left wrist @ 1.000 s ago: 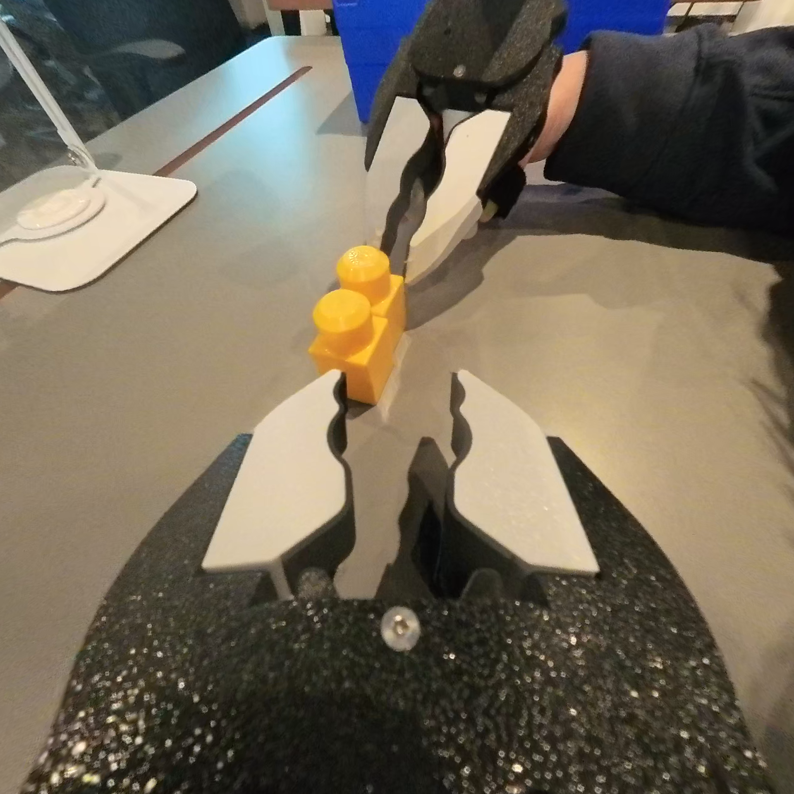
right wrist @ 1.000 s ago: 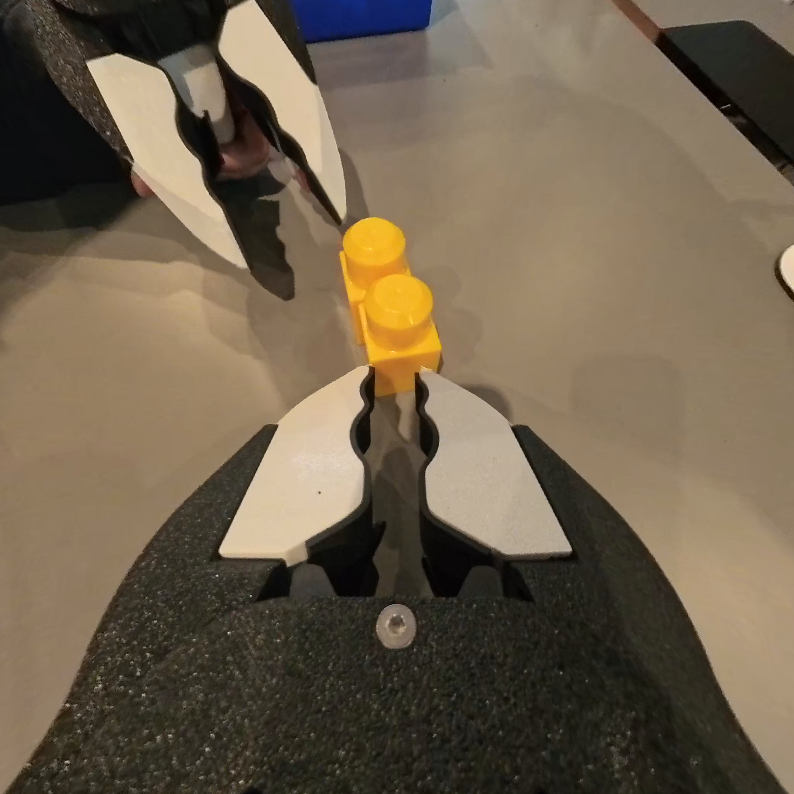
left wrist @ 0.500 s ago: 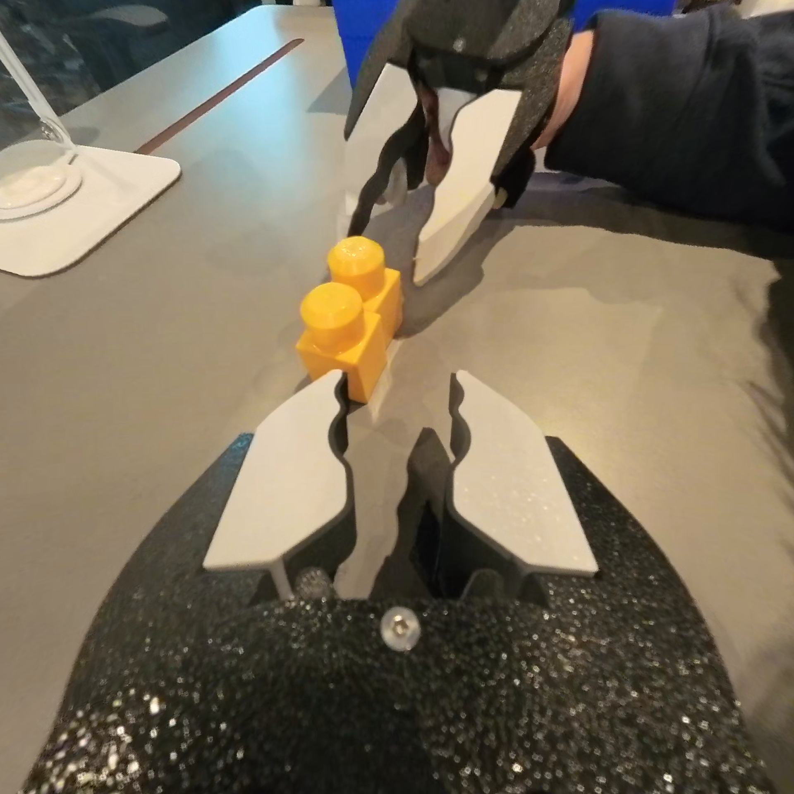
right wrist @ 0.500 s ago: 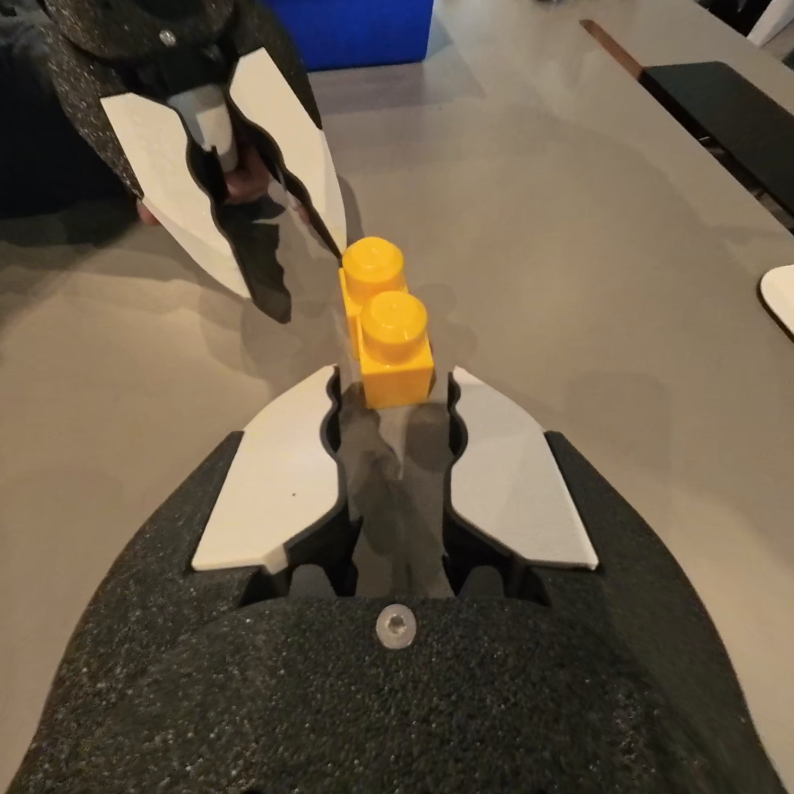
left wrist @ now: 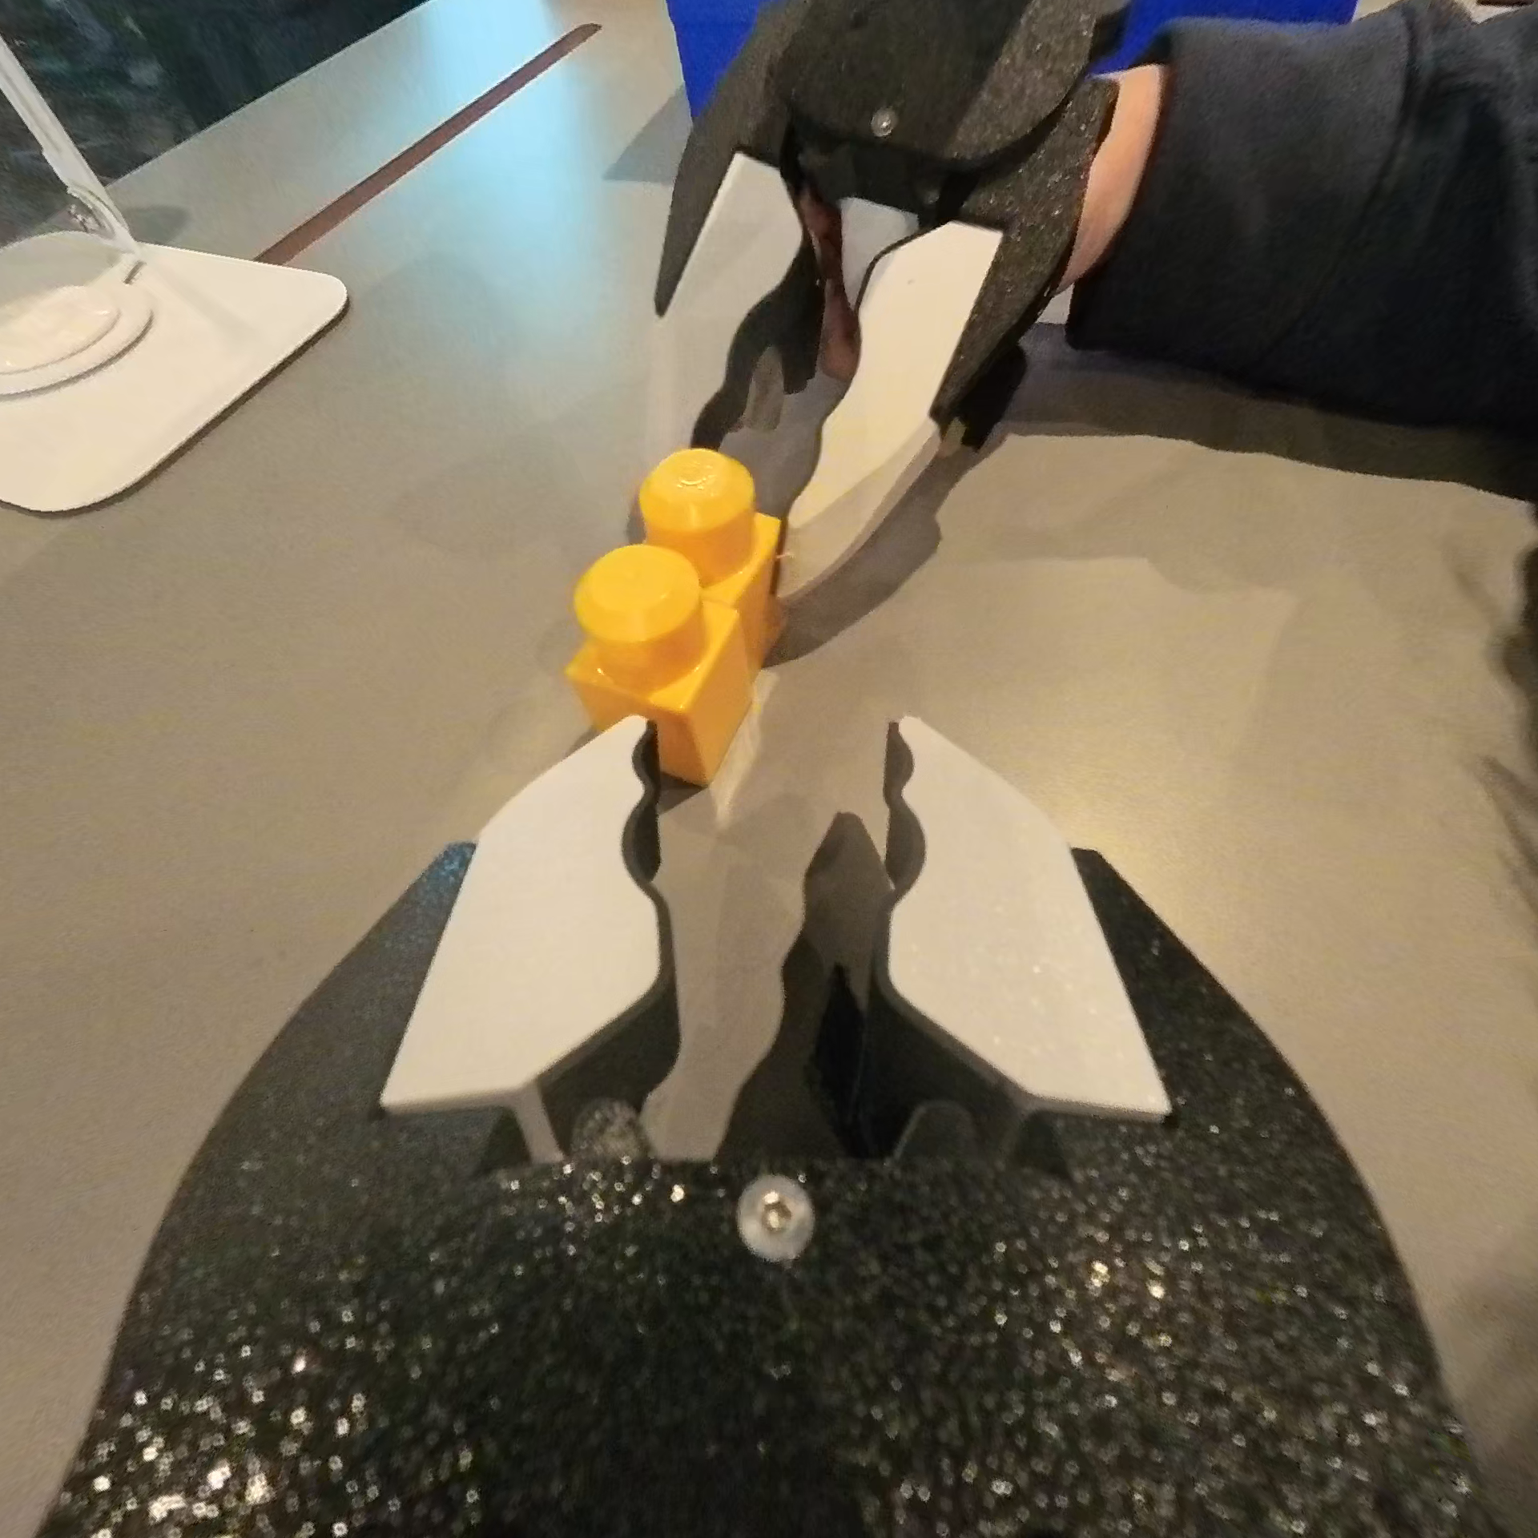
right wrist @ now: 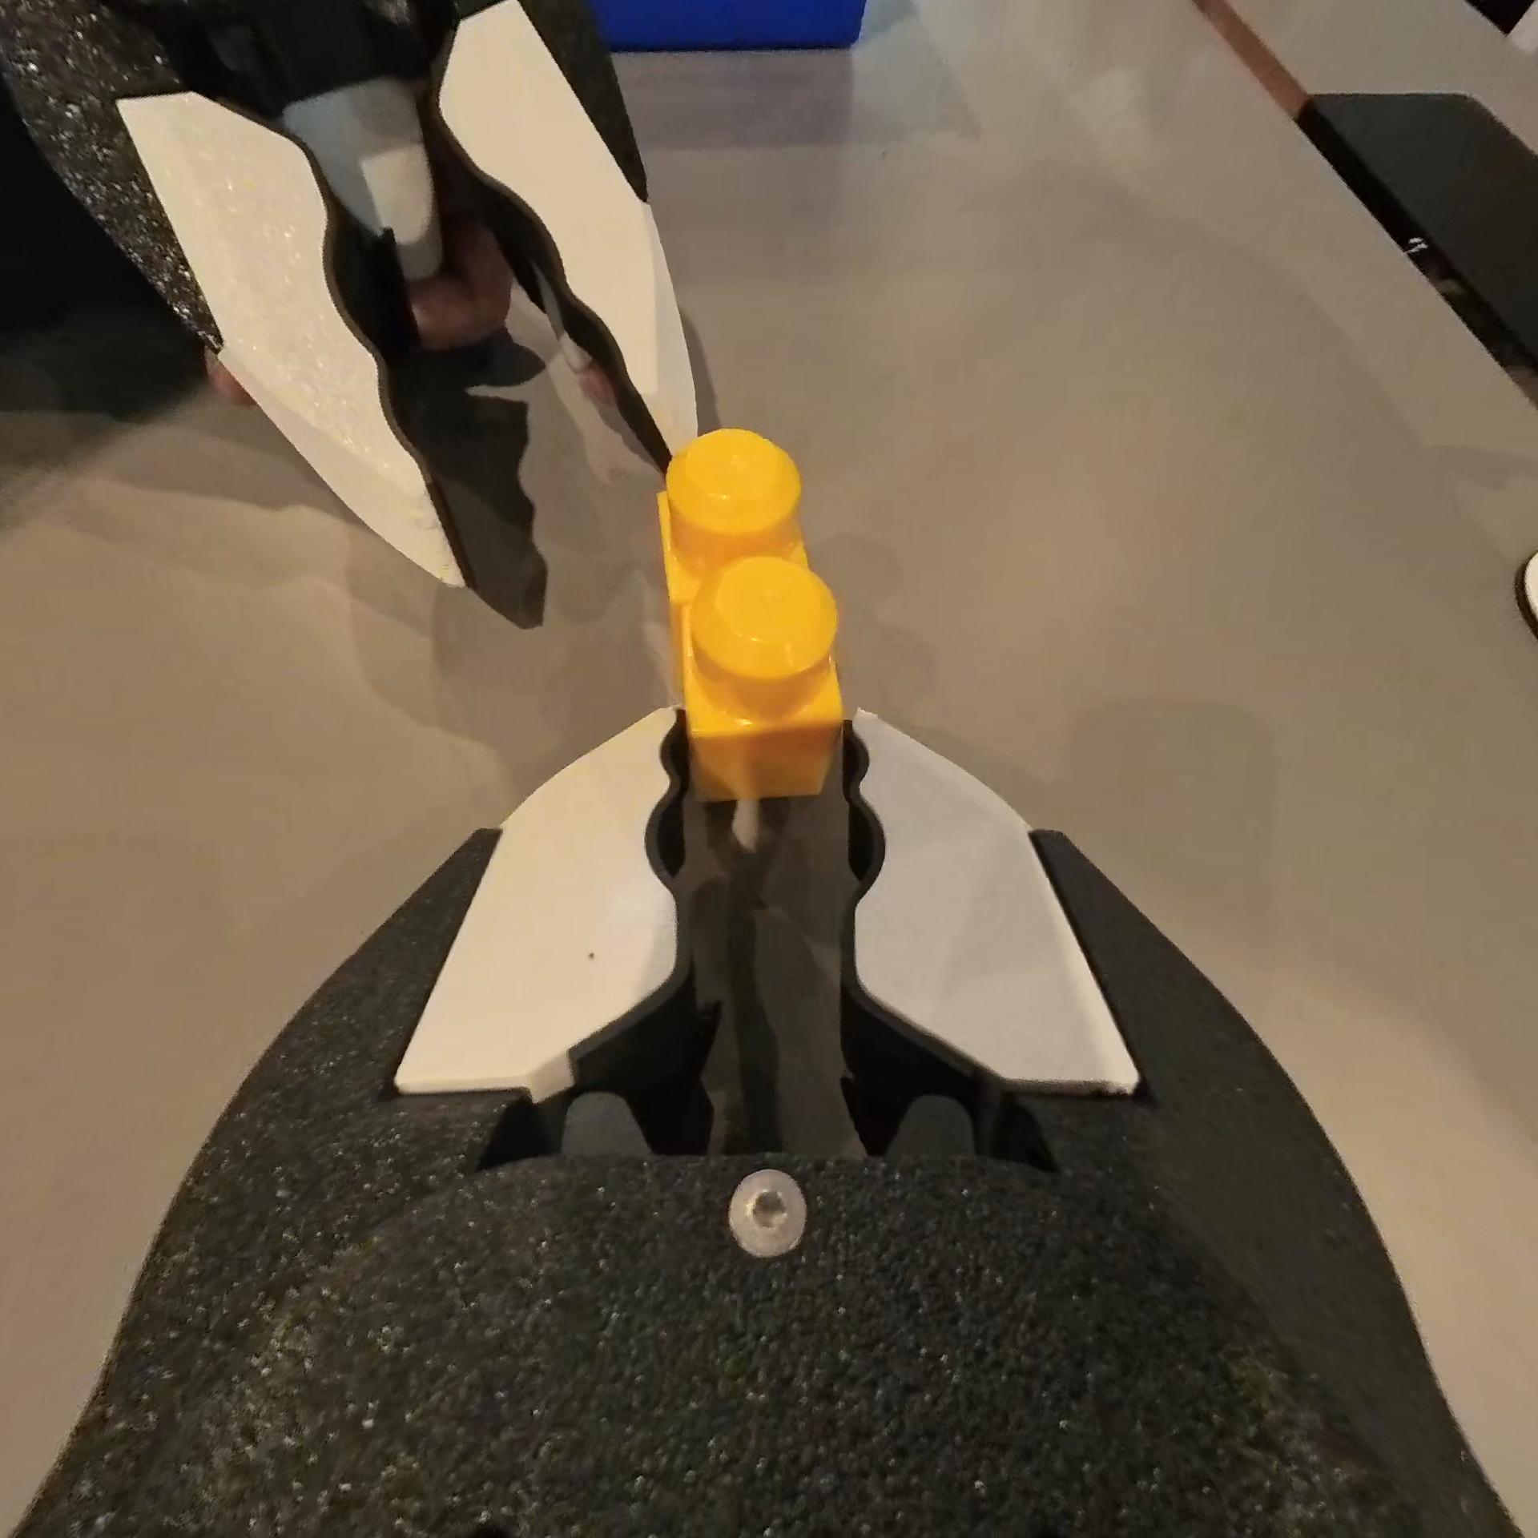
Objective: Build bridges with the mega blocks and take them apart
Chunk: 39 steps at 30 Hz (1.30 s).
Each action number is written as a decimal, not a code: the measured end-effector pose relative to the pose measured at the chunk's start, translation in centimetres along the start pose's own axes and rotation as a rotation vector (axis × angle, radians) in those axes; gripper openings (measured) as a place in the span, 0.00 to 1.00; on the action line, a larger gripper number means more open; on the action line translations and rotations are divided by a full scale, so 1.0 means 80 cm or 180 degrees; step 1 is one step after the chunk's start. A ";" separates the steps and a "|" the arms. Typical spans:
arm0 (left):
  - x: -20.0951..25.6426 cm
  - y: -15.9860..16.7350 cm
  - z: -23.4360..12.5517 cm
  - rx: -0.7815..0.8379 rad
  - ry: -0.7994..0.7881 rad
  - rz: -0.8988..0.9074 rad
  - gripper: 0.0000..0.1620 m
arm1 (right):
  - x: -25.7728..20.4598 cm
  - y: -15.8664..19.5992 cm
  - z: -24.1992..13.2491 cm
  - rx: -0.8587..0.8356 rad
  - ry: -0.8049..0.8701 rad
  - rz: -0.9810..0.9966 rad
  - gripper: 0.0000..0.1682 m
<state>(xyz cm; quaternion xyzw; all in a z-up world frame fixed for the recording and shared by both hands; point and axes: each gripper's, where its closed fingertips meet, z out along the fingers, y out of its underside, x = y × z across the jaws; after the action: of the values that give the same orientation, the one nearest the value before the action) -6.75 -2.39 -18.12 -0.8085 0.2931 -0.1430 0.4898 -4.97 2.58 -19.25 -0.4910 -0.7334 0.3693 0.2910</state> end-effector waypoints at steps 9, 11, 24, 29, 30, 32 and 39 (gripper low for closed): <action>0.001 0.000 0.000 -0.0007 0.0019 -0.0003 0.32 | -0.001 0.000 0.000 0.0005 -0.0040 -0.0018 0.21; 0.001 0.000 0.000 -0.0010 0.0026 -0.0002 0.31 | -0.001 0.000 0.000 -0.0004 -0.0044 -0.0030 0.21; -0.001 0.002 0.000 -0.0042 0.0013 -0.0057 0.32 | 0.000 -0.002 -0.001 0.0075 -0.0096 0.0002 0.27; 0.001 0.005 0.002 -0.0099 0.0024 -0.0039 0.31 | 0.002 0.001 0.000 0.0038 -0.0076 -0.0007 0.29; 0.001 0.005 0.002 -0.0108 0.0026 -0.0035 0.31 | 0.002 0.000 0.001 0.0043 -0.0077 -0.0004 0.29; 0.001 0.006 0.003 -0.0115 0.0030 -0.0031 0.31 | 0.001 0.000 0.002 0.0038 -0.0090 -0.0008 0.29; 0.004 0.005 0.005 -0.0135 0.0046 -0.0018 0.31 | -0.001 -0.003 0.008 0.0029 -0.0106 -0.0034 0.30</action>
<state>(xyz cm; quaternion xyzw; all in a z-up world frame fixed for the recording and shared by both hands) -6.43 -2.42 -18.72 -0.8185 0.2973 -0.1439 0.4700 -5.55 2.31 -19.38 -0.4794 -0.7391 0.3792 0.2829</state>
